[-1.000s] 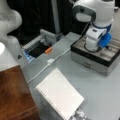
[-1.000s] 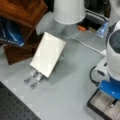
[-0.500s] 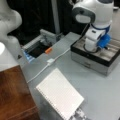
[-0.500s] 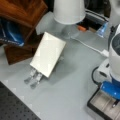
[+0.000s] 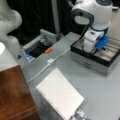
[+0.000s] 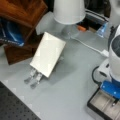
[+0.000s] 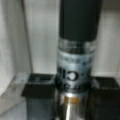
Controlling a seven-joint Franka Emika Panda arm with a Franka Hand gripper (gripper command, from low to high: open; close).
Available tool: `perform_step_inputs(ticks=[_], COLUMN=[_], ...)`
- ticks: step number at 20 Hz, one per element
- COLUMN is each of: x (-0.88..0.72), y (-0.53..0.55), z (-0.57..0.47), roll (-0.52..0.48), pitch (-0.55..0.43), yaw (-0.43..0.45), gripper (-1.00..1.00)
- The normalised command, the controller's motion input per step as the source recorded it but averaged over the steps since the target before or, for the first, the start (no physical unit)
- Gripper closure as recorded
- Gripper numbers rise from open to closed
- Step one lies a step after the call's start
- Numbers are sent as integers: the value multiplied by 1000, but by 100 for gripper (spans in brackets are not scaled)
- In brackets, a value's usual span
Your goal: Open the box. Pick up the pen. Place the pen in the box. Pick up the book. Place the book on the shelf.
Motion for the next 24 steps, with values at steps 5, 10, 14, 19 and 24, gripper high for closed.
perform_step_inputs(ticks=[5, 10, 14, 19, 24], x=[-103, -88, -53, -7, 17], y=[-39, -13, -42, -125, -169], z=[-64, -18, 31, 88, 83], roll=[-138, -185, -174, -171, -176], pitch=[-133, -115, -91, -41, 17], yaw=[-5, 24, 27, 42, 89], gripper=[-100, -100, -100, -100, -100])
